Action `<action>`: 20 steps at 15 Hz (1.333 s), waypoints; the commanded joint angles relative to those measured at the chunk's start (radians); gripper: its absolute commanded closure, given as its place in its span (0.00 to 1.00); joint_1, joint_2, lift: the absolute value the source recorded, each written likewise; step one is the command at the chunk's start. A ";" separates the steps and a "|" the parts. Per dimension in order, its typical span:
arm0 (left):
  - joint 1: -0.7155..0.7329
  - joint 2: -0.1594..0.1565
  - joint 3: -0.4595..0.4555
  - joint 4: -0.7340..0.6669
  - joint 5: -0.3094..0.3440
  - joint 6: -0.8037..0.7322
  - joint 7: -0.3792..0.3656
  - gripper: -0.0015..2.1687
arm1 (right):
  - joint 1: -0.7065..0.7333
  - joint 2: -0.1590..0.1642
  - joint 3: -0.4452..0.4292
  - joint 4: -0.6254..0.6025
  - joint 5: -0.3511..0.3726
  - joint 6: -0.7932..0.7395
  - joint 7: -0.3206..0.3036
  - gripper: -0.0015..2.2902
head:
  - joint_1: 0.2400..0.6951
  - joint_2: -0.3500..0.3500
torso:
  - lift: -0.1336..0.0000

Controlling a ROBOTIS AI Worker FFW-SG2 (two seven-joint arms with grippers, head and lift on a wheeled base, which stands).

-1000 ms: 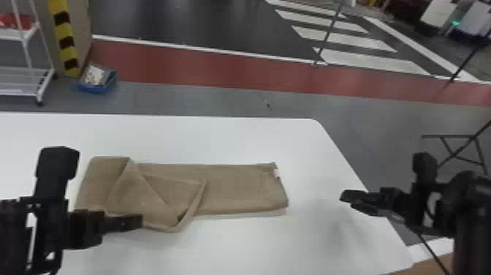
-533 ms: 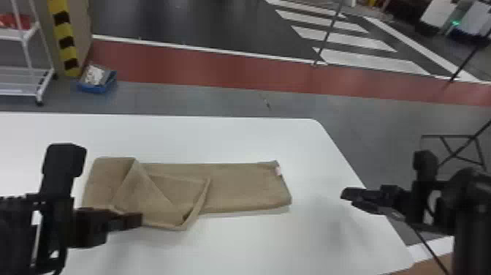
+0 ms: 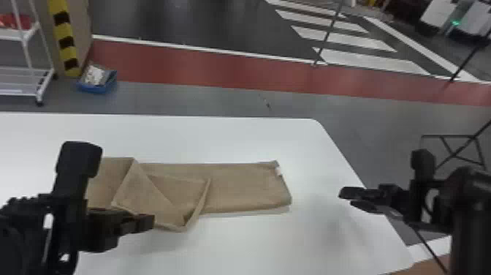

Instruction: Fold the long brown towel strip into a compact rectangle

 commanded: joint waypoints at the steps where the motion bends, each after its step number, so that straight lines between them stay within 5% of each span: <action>1: -0.004 -0.003 -0.030 0.009 0.001 -0.054 -0.001 0.32 | 0.000 -0.001 -0.004 -0.001 -0.002 0.000 0.002 0.26 | 1.00 0.00 | 0.07; 10: -0.004 -0.003 -0.179 0.091 -0.004 -0.272 -0.027 0.31 | 0.011 0.014 -0.012 -0.011 -0.005 0.014 0.003 0.26 | 1.00 0.00 | 0.07; 12: -0.006 -0.003 -0.213 0.111 -0.012 -0.284 -0.029 0.23 | 0.014 0.017 -0.014 -0.015 -0.005 0.014 0.003 0.26 | 1.00 0.00 | 0.07; 20: -0.012 -0.003 -0.256 0.120 -0.029 -0.290 -0.038 0.23 | 0.025 0.016 -0.027 -0.015 -0.014 0.014 0.005 0.26 | 1.00 0.00 | 0.07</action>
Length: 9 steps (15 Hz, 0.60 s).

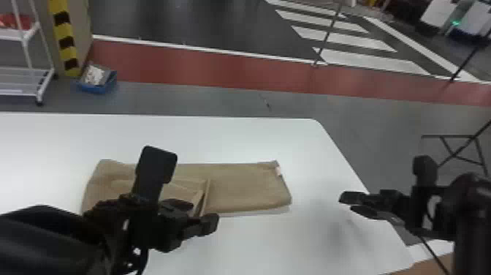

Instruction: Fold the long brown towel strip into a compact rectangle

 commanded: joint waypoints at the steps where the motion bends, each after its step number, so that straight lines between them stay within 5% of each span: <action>1: -0.006 -0.003 -0.012 0.020 -0.009 -0.012 0.010 0.23 | 0.000 0.002 0.002 -0.002 0.000 0.002 0.000 0.26 | 1.00 0.00 | 0.07; 5: -0.006 -0.003 0.055 -0.036 0.014 -0.009 0.007 0.23 | 0.064 0.028 0.057 -0.169 -0.011 -0.049 0.034 0.26 | 1.00 0.00 | 0.07; 9: 0.009 -0.003 0.151 -0.133 0.041 0.012 0.008 0.06 | 0.098 0.078 0.251 -0.405 0.052 -0.169 0.097 0.21 | 1.00 0.00 | 0.07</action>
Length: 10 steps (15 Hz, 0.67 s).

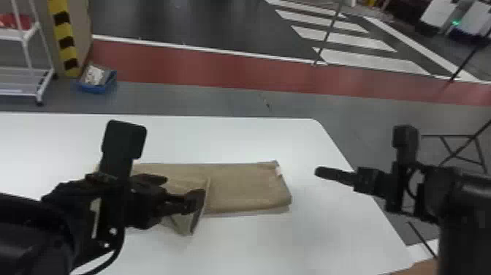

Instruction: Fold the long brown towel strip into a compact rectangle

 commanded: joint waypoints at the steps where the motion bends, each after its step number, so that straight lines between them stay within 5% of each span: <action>1: 0.014 -0.003 0.095 -0.037 0.023 0.002 0.003 0.06 | 0.029 0.013 0.190 -0.125 0.124 -0.151 0.033 0.21 | 1.00 0.00 | 0.07; 4: 0.028 -0.003 0.235 -0.046 0.072 -0.001 0.050 0.06 | 0.014 0.012 0.448 -0.149 0.383 -0.359 0.154 0.13 | 1.00 0.00 | 0.07; 6: 0.038 -0.003 0.312 -0.069 0.100 0.002 0.063 0.06 | -0.008 0.004 0.583 -0.136 0.556 -0.439 0.231 0.09 | 1.00 0.20 | 0.07; 10: 0.077 -0.003 0.356 -0.114 0.115 0.002 0.063 0.06 | -0.058 -0.037 0.730 -0.100 0.705 -0.565 0.408 0.09 | 1.00 0.41 | 0.07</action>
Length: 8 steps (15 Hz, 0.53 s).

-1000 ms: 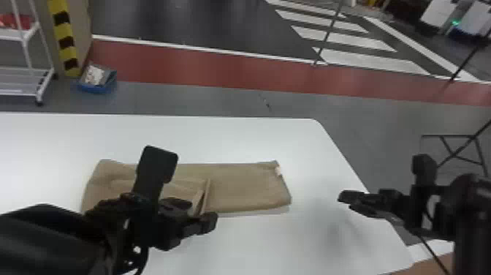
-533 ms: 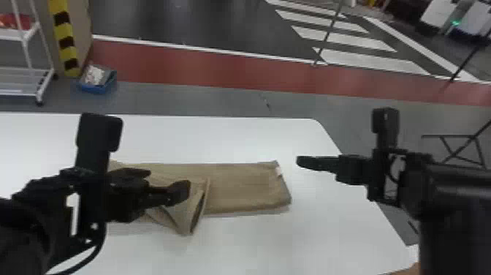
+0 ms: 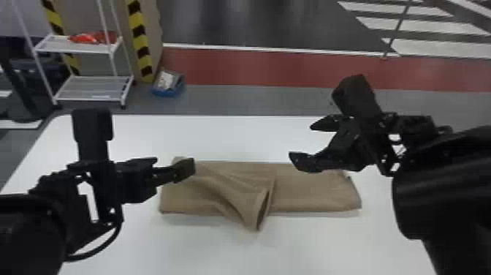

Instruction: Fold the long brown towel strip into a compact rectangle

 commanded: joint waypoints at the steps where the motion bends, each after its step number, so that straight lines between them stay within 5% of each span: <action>1: 0.021 -0.003 0.008 -0.021 0.001 0.000 0.000 0.06 | -0.016 -0.019 0.079 0.035 0.115 -0.118 0.088 0.09 | 1.00 0.43 | 0.07; 4: 0.044 -0.003 0.012 -0.038 -0.003 0.006 0.000 0.06 | -0.007 -0.053 0.141 0.104 0.305 -0.311 0.169 0.10 | 1.00 0.48 | 0.07; 8: 0.067 -0.003 0.015 -0.047 -0.003 0.018 0.000 0.06 | -0.003 -0.048 0.164 0.171 0.382 -0.388 0.177 0.13 | 1.00 0.48 | 0.07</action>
